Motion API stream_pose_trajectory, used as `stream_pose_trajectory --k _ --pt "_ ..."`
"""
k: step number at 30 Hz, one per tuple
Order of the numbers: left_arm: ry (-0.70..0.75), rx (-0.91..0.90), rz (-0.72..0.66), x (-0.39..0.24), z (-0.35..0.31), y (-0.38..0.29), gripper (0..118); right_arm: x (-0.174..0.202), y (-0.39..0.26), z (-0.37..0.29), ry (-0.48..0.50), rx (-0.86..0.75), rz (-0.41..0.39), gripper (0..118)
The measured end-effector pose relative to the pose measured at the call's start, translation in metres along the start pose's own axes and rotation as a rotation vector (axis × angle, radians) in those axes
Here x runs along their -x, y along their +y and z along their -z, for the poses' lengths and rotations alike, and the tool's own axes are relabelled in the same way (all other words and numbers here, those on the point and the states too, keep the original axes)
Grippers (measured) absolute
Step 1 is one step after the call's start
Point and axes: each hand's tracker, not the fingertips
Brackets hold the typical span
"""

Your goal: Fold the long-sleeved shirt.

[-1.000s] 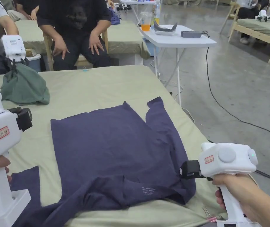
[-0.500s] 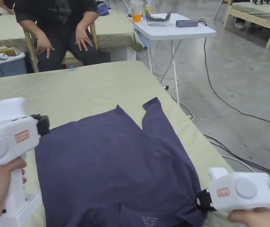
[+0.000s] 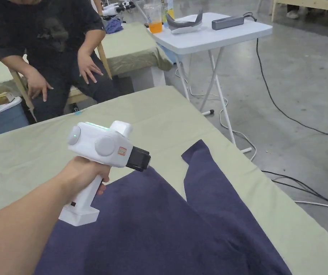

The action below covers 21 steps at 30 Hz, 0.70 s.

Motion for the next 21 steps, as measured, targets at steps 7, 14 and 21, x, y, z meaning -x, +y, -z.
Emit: stream_pose_trajectory --k 7,14,21 --pt "0.033 0.110 0.139 -0.039 0.054 0.004 117 -0.006 -0.002 0.004 0.021 0.002 0.019 13" --pt "-0.240 0.062 0.130 -0.041 0.040 0.002 24 -0.005 0.001 0.005 0.025 0.009 0.030 13" --pt "-0.141 0.014 0.057 -0.045 0.002 0.003 5 0.000 -0.002 0.001 -0.003 0.001 0.002 13"
